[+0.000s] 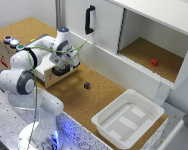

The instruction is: Grasp the drawer handle, then close it

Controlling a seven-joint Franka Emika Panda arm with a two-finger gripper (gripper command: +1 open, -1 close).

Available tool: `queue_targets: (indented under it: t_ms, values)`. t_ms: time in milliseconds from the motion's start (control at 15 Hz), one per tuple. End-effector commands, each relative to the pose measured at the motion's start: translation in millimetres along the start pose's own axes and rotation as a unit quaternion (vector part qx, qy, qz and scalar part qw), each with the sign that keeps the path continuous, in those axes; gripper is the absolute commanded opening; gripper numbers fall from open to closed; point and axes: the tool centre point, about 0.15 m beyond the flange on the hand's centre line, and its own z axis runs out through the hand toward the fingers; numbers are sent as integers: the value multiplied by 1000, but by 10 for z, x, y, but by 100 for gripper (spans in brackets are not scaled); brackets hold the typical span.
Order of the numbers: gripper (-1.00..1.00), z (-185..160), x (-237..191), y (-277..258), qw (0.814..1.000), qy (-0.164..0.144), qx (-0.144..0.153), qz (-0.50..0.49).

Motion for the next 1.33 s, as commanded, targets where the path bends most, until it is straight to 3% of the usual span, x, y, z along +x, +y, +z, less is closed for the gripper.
queue_targets:
  t_ms: [0, 267, 733, 1267]
  values:
    - [-100, 94, 193, 116, 1000, -28, -12, -2]
    - [-100, 77, 195, 45, 1000, -26, 3, -15]
    - [-100, 132, 141, -56, 999, -40, 1, -10]
    - [-100, 313, 92, -685, 998, -52, 14, -21]
